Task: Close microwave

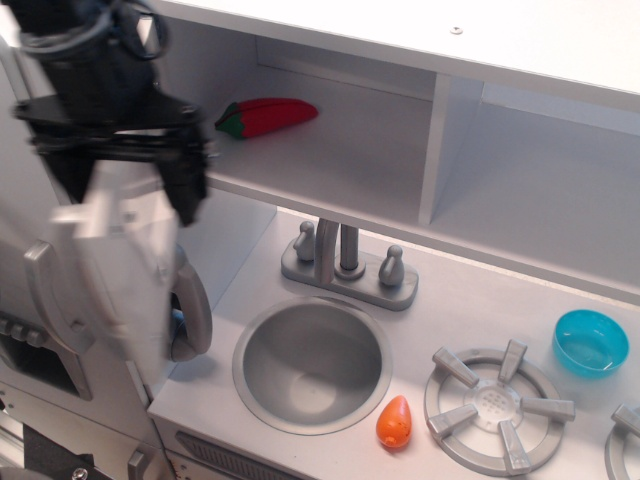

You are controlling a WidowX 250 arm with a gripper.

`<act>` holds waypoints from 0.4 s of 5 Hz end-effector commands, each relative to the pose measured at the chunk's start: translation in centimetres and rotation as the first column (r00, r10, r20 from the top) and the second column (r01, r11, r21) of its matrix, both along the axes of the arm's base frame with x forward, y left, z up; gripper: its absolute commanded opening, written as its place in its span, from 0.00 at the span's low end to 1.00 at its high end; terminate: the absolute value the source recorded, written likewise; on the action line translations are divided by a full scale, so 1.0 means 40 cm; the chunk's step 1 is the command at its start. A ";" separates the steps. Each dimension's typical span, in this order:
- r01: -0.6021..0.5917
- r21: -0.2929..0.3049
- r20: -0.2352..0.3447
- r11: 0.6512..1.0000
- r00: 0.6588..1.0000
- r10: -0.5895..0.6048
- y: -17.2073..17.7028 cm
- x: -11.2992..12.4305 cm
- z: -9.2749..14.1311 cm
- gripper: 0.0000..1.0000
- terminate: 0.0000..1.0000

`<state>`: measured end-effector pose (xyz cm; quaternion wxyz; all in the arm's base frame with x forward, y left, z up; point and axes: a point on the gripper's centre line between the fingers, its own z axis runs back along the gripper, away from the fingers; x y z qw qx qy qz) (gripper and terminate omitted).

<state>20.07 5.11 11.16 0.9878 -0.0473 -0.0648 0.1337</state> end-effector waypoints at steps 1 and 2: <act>-0.067 -0.042 0.031 0.997 0.997 0.068 -0.081 0.093 0.021 1.00 0.00; -0.115 -0.046 0.048 0.992 0.992 0.117 -0.124 0.138 0.038 1.00 0.00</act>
